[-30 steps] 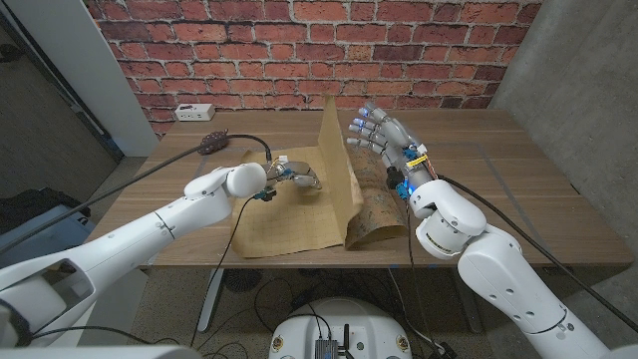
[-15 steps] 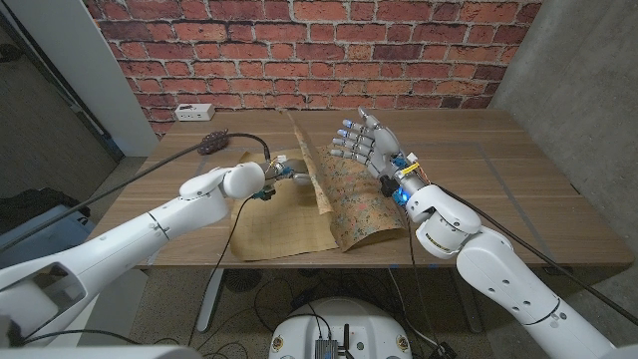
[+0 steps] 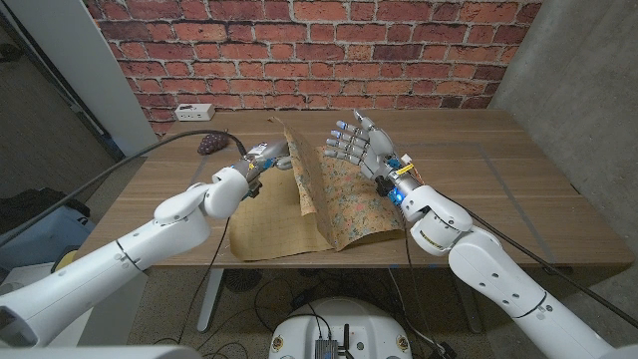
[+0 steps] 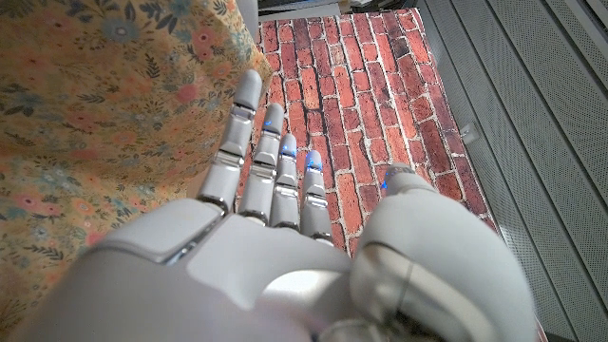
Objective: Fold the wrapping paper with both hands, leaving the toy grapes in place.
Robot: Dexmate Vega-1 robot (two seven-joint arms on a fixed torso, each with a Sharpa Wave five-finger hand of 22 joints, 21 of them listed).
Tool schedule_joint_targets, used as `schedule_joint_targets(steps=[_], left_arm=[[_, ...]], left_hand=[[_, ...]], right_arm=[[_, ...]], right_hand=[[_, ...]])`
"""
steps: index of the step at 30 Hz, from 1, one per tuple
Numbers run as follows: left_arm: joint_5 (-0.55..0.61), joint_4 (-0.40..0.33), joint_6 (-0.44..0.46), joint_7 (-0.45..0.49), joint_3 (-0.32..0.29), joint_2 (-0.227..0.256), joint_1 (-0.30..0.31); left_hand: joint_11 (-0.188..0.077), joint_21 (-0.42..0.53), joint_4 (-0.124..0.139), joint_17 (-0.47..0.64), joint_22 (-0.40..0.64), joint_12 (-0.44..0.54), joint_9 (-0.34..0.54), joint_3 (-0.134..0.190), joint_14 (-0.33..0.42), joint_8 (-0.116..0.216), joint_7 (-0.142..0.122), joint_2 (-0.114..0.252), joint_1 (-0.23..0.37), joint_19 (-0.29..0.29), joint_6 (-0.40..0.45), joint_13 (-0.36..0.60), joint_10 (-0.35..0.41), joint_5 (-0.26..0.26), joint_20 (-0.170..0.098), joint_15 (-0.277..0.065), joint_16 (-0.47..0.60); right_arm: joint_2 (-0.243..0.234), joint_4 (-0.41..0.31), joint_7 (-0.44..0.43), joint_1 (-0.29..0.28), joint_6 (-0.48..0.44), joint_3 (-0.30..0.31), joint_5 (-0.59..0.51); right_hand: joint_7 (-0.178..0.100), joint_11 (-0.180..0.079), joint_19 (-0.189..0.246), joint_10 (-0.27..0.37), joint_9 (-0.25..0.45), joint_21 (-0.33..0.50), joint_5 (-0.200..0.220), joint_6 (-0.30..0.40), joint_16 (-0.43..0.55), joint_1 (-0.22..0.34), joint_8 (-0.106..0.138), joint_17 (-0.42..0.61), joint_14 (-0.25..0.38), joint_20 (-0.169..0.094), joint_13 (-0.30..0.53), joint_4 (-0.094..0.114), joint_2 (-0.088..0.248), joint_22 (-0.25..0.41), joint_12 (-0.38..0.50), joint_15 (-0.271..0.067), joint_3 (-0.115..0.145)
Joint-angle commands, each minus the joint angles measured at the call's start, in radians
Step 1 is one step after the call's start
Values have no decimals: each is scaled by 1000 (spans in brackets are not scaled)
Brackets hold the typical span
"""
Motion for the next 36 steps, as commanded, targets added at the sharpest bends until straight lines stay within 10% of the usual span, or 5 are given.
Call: schedule_joint_targets(steps=[1, 10, 18, 26, 36], left_arm=[[77, -108, -14, 375, -178, 35, 277], [149, -27, -253, 677, -267, -8, 393], [203, -1, -375, 771, -336, -36, 455], [195, 4, -429, 701, -395, -43, 491], [66, 50, -500, 425, -401, -7, 428]], left_hand=[[2, 24, 5, 28, 9, 30, 11, -1, 66, 24, 5, 19, 18, 41, 69, 17, 72, 10, -12, -1, 43], [-15, 124, 0, 217, 52, 141, 125, -31, 260, 171, 33, 17, 91, 123, 223, 144, 274, 42, -58, -19, 263], [-12, 241, -32, 485, 120, 289, 343, -80, 269, 352, 17, 10, 159, 141, 239, 419, 356, 53, -74, -15, 492], [-8, 252, -5, 434, 134, 289, 367, -60, 205, 354, 21, 8, 141, 76, 177, 506, 271, 62, -69, -20, 428], [-19, 254, 17, 164, 86, 52, 197, 25, -1, 180, 1, -15, 60, -65, 19, 333, 48, 93, -48, -27, 135]], right_arm=[[31, 41, 10, 39, 25, -50, -21], [60, 28, -42, -7, 99, -70, -107], [75, 15, -67, -49, 137, -87, -148], [86, 6, -74, -99, 199, -105, -204], [73, 22, -105, -105, 204, -93, -286]], right_hand=[[3, 1, 7, 0, 2, -8, 4, 1, 5, 2, 7, -1, -2, 4, 0, -1, 8, 2, 0, 6, 12], [5, 1, 6, 5, 1, -18, 8, 7, 5, 10, 10, -9, -3, 4, 0, -12, 11, 2, 0, 4, 20], [5, 1, 5, 11, 0, -27, 11, 11, 4, 11, 12, -15, -5, 4, 0, -19, 14, 2, 0, 4, 26], [5, 1, 4, 15, -1, -35, 12, 15, 4, 9, 13, -20, -6, 4, 1, -23, 15, 3, 0, 3, 29], [-19, -1, -101, 24, -4, -106, 18, 29, 0, 26, 15, -20, -71, -27, 1, -71, 20, 6, -6, -9, 40]])
